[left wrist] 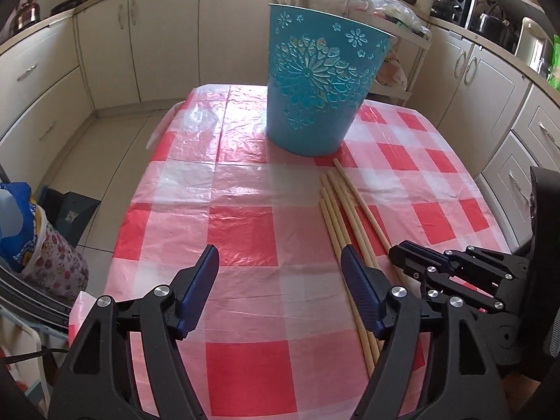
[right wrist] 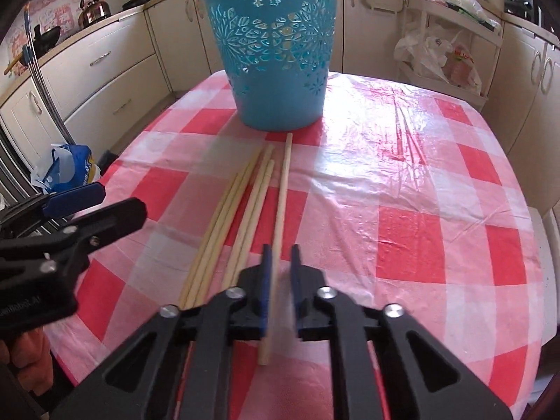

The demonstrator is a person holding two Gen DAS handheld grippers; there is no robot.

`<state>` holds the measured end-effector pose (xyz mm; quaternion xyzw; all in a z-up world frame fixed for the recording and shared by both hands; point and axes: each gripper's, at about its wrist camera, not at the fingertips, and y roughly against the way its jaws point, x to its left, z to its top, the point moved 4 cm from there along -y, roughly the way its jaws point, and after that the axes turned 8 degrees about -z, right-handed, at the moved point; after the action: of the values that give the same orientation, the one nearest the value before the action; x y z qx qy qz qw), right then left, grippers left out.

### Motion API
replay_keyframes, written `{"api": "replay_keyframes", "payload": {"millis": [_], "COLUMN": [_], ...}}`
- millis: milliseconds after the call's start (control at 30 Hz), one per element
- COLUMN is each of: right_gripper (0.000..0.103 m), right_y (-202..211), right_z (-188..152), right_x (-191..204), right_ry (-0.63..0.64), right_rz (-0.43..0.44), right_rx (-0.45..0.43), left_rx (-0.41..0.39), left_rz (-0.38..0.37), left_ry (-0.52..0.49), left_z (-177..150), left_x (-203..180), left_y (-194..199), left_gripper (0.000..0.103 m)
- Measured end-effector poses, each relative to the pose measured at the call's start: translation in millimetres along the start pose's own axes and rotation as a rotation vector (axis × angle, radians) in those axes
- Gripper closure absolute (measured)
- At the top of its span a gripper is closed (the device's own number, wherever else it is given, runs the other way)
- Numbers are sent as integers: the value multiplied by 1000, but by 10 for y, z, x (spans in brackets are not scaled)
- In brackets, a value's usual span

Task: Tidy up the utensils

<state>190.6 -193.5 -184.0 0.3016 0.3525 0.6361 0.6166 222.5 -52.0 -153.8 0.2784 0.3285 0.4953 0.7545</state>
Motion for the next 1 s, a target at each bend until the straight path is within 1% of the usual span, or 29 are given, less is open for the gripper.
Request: {"api": "replay_keyframes", "payload": {"millis": [133, 233, 367, 433, 567, 733, 767, 833, 933, 1000], "right_gripper": [98, 98, 98, 98, 98, 98, 97, 75, 74, 74], "right_y": [123, 240, 364, 389, 394, 241, 195, 137, 139, 140], "right_z": [-118, -270, -411, -401, -263, -130, -128, -138, -151, -152], "right_x": [-141, -199, -157, -135, -129, -82, -68, -55, -30, -48], "right_ry": [-36, -72, -68, -62, -56, -32, -20, -10, 8, -5], "right_rz": [-17, 10, 54, 68, 60, 50, 46, 37, 24, 32], "right_rx": [19, 46, 70, 70, 32, 29, 36, 43, 21, 22], "left_rx": [33, 58, 88, 100, 102, 107, 109, 115, 116, 117], "left_rz": [-6, -3, 18, 28, 47, 61, 65, 67, 71, 110], "left_ry": [-25, -40, -45, -47, -65, -64, -66, -60, -65, -89], "left_z": [-26, -53, -95, -107, -94, -26, -5, 30, 40, 35], "left_x": [-133, -193, -208, -192, -190, -170, -173, -172, -182, -183], "left_y": [-122, -204, -295, -329, -356, -413, -427, -456, -494, -518], "left_gripper": [34, 34, 34, 34, 34, 34, 34, 34, 33, 33]}}
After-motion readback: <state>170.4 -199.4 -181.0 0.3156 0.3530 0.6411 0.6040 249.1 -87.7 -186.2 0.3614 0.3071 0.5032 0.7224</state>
